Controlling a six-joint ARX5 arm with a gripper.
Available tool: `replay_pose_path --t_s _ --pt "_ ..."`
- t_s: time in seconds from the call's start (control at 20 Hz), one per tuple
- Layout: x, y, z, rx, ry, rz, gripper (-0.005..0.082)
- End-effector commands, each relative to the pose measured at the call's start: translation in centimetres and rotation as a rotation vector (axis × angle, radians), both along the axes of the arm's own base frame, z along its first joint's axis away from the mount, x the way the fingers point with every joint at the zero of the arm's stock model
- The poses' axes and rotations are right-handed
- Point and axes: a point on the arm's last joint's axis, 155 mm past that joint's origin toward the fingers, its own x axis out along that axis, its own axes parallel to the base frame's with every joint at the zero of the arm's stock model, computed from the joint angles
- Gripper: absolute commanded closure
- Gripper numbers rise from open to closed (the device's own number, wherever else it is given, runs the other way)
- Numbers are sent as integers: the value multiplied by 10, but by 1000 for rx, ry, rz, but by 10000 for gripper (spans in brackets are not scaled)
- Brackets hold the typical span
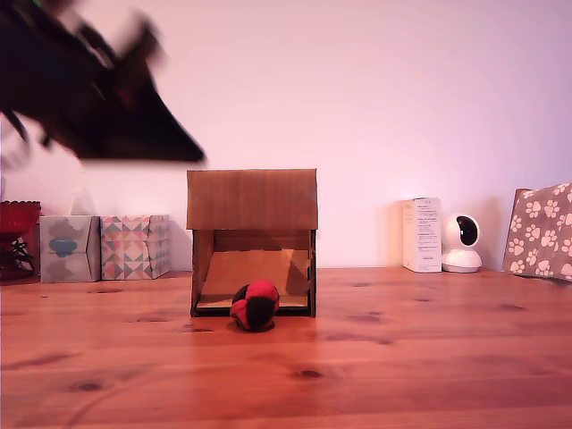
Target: Drop the footbag into the cardboard dice tower
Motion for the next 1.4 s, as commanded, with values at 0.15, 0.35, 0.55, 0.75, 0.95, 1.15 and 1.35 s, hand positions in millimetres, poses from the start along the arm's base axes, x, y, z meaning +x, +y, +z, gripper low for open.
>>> replay_pose_path --t_s 0.15,0.35,0.55,0.75,0.95,1.15,1.35 --pt "12 -8 -35 19 31 72 790" --pt "13 -10 -60 56 71 72 787" --pt "15 -12 -64 54 68 72 138" --pt "27 -10 -73 76 65 117 20" --pt "37 -15 -80 81 62 131 20" --pt "53 -17 -89 96 64 159 22" --pt "74 -21 -99 110 74 178 22"
